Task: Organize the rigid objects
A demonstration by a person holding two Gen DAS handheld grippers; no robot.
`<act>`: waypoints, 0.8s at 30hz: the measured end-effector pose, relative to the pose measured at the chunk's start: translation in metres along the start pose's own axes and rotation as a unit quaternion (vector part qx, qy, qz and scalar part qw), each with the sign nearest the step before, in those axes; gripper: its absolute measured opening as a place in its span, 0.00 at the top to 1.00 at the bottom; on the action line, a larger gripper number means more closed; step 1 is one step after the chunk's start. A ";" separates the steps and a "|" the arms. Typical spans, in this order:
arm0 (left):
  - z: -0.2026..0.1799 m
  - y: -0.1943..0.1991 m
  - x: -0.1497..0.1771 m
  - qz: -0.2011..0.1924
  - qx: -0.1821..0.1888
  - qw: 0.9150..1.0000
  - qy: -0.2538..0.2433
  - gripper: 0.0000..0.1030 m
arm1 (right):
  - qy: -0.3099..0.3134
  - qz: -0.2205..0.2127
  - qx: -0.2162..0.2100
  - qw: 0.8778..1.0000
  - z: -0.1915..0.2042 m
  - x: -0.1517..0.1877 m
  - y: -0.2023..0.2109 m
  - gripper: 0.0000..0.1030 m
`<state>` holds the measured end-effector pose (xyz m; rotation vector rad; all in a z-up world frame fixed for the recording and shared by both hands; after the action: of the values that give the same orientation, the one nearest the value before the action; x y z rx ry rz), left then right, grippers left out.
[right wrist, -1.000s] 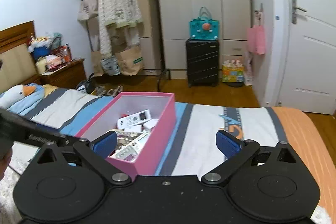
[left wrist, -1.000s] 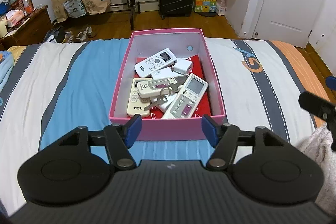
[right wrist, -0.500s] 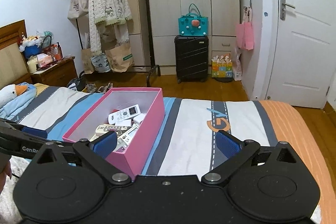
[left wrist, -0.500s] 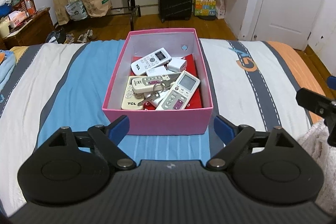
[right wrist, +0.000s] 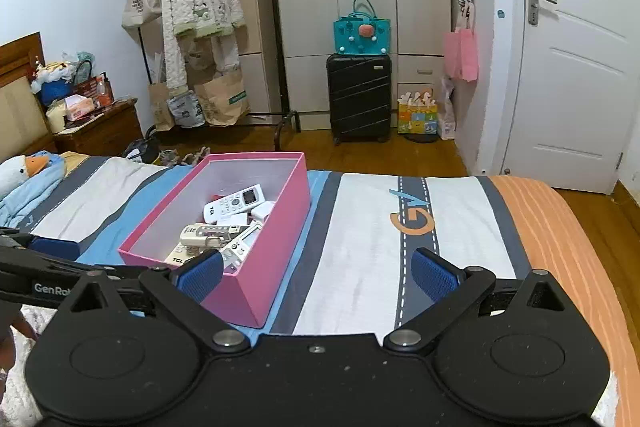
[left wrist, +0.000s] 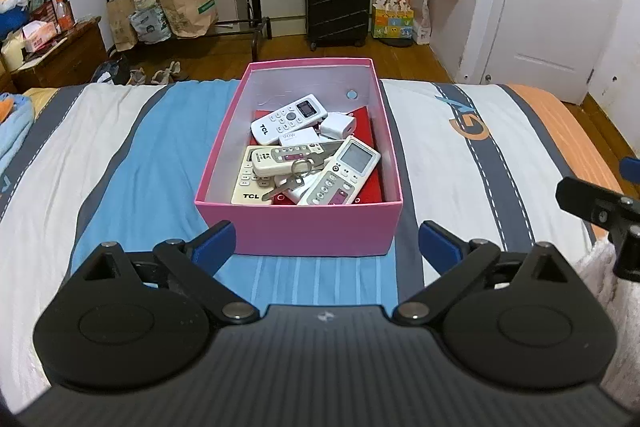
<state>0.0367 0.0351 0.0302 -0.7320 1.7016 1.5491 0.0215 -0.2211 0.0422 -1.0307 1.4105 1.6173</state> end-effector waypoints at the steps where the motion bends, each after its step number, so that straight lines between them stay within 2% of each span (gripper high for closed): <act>1: 0.000 -0.001 0.001 0.000 -0.002 1.000 0.001 0.04 | -0.001 -0.001 0.001 1.000 0.000 0.001 0.000 0.01; 11: -0.007 -0.007 0.008 -0.017 -0.006 1.000 0.001 0.03 | 0.003 -0.004 0.012 1.000 -0.005 0.006 0.000 0.01; 24: -0.020 -0.009 0.012 -0.010 -0.002 1.000 -0.022 0.03 | -0.008 -0.006 0.022 1.000 -0.004 0.011 -0.004 0.01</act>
<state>0.0340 0.0149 0.0162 -0.7097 1.6558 1.5443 0.0211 -0.2244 0.0305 -0.9968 1.4208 1.5762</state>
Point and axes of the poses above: each gripper's, at about its wrist camera, not at the fingertips, and y roughly against the way its jaws point, z to its left, x to its underside, the point moved 5 cm from there along -y, roughly the way its jaws point, and after that the axes turned 10 degrees about -z, right-handed, at the moved point
